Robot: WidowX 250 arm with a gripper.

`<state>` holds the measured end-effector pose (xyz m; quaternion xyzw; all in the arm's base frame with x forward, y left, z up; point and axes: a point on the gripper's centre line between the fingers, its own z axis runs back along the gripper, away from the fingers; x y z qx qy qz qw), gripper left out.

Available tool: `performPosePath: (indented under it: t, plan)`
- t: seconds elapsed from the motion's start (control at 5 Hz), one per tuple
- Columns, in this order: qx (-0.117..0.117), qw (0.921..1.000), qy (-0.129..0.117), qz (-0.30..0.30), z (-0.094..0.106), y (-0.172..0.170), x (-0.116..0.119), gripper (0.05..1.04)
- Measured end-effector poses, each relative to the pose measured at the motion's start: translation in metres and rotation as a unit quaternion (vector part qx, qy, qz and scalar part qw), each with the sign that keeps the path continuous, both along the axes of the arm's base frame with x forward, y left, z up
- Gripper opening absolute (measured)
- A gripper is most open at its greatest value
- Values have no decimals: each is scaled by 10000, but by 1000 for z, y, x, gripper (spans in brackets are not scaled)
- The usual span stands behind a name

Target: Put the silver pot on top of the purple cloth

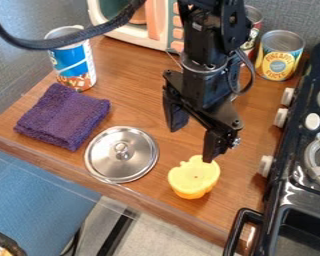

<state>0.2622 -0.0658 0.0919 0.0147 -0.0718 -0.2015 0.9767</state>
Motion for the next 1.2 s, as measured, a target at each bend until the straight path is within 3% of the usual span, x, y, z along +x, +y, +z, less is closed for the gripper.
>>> performPosePath:
  t: [0.2, 0.4, 1.2]
  plan:
    - [47, 9999, 129, 16, -7, 1, -2, 1001]
    - [33, 9998, 203, 68, -14, -4, 12, 1001]
    - [-181, 9977, -47, 654, -22, -24, 114, 1001]
